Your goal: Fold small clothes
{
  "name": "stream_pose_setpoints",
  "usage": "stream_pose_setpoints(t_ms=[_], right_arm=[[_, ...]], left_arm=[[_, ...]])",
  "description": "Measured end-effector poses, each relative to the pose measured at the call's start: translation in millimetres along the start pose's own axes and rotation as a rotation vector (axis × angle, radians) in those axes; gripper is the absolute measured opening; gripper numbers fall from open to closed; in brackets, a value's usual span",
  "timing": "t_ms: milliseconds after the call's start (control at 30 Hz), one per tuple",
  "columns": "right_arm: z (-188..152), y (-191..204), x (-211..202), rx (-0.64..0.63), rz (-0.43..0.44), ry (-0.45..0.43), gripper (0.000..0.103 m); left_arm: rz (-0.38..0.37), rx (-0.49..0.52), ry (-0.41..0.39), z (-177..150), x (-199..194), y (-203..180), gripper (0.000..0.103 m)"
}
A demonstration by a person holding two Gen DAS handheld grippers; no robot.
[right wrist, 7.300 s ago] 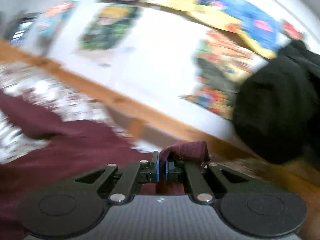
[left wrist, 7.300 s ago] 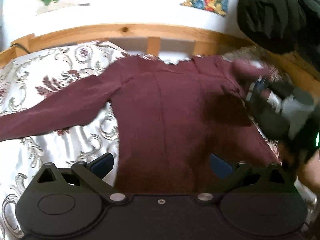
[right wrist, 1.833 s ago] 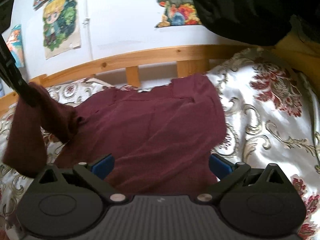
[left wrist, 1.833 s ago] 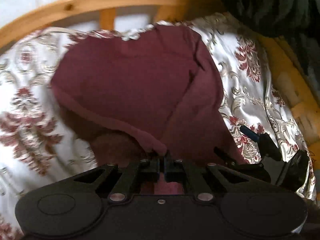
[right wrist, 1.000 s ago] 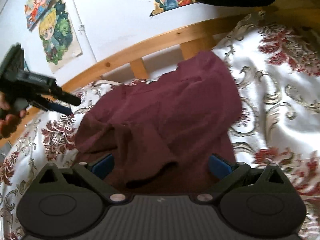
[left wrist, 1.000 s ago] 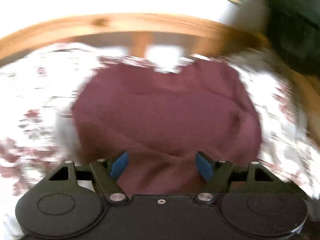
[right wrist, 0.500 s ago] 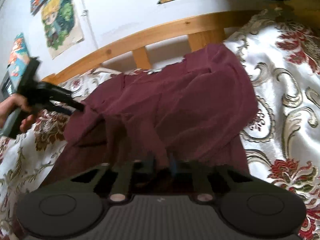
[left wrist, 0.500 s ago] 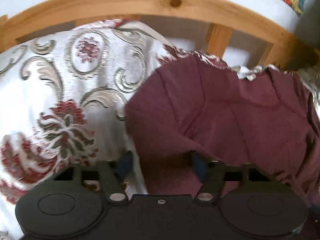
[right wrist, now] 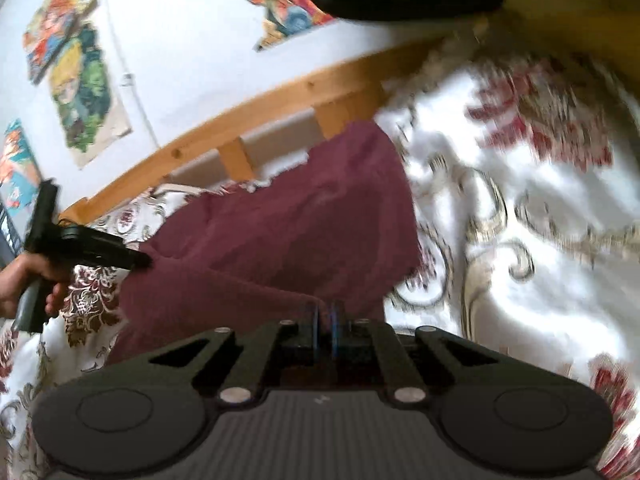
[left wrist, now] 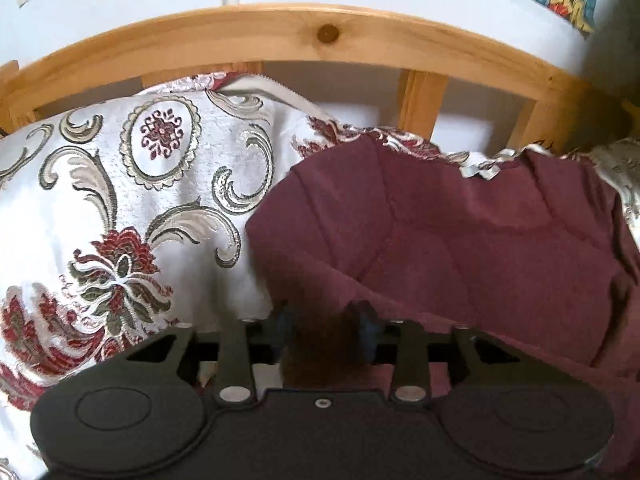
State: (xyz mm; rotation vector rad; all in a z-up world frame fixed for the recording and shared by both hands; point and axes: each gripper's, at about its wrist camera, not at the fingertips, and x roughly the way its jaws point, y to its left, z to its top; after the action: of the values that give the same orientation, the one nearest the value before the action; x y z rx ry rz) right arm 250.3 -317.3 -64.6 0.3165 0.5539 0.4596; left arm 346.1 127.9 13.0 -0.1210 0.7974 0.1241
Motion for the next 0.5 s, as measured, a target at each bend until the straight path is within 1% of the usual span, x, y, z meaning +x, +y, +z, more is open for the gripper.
stream_pose_setpoints(t_ms=[33,67,100,167,200,233,267,300,333,400,433,467,500], right_arm=[[-1,-3,4,0.025,-0.004,0.011,0.014],[-2,-4,6,0.035,-0.013,0.017,0.019],[-3,-5,8,0.036,-0.025,0.019,0.023],[-5,-8,8,0.044,-0.040,0.017,0.026],[-5,-10,8,0.056,-0.038,0.018,0.028],[-5,-11,8,0.067,-0.035,0.019,0.030],[-5,-12,9,0.069,-0.034,0.020,0.034],[-6,-12,8,0.067,-0.033,0.018,0.039],[-6,-11,8,0.063,-0.032,0.016,0.042],[-6,-8,8,0.053,-0.027,0.018,0.049],[-7,-7,8,0.047,-0.027,0.019,0.052],[-7,-5,8,0.042,-0.027,0.018,0.055],[-8,-4,8,0.037,-0.027,0.018,0.057]], left_arm=[[-0.001,-0.003,-0.017,-4,-6,3,0.062],[0.002,-0.009,-0.045,-8,-14,7,0.071],[0.000,-0.011,-0.068,-13,-21,10,0.073],[-0.015,0.006,-0.095,-26,-33,19,0.075],[-0.010,0.027,-0.102,-33,-37,21,0.076],[0.001,0.049,-0.107,-41,-40,23,0.080],[0.012,0.073,-0.105,-51,-41,23,0.082],[0.021,0.098,-0.097,-61,-41,23,0.082],[0.029,0.121,-0.085,-68,-39,21,0.082],[0.050,0.192,-0.056,-80,-30,14,0.082],[0.074,0.241,-0.040,-84,-24,8,0.082],[0.116,0.296,-0.018,-86,-16,0,0.079],[0.142,0.332,-0.008,-88,-12,-5,0.078]])
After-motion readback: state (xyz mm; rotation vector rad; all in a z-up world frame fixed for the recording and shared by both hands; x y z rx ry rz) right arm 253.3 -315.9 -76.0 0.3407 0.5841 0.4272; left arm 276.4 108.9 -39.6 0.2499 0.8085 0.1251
